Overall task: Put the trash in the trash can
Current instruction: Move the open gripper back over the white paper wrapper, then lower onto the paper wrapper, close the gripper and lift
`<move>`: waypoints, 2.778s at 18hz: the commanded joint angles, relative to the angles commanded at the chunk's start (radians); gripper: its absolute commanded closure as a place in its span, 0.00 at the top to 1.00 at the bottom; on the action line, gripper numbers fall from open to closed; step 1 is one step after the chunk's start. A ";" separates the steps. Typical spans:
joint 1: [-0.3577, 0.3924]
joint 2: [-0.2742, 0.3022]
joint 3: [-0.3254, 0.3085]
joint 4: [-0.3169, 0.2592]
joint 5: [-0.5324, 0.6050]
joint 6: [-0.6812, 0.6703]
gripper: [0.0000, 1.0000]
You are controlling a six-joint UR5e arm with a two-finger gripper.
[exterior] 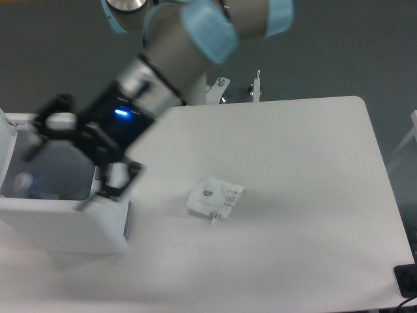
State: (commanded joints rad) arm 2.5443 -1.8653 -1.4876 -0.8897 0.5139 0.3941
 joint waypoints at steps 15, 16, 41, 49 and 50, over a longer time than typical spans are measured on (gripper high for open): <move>0.067 0.011 -0.270 -0.011 0.400 0.172 1.00; 0.051 0.014 -0.292 -0.011 0.440 0.183 1.00; -0.210 -0.069 -0.364 -0.063 1.049 0.376 0.10; -0.208 -0.064 -0.330 -0.037 1.055 0.365 0.00; -0.208 -0.064 -0.320 -0.037 1.055 0.364 0.00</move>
State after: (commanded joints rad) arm 2.3363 -1.9297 -1.8071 -0.9265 1.5693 0.7578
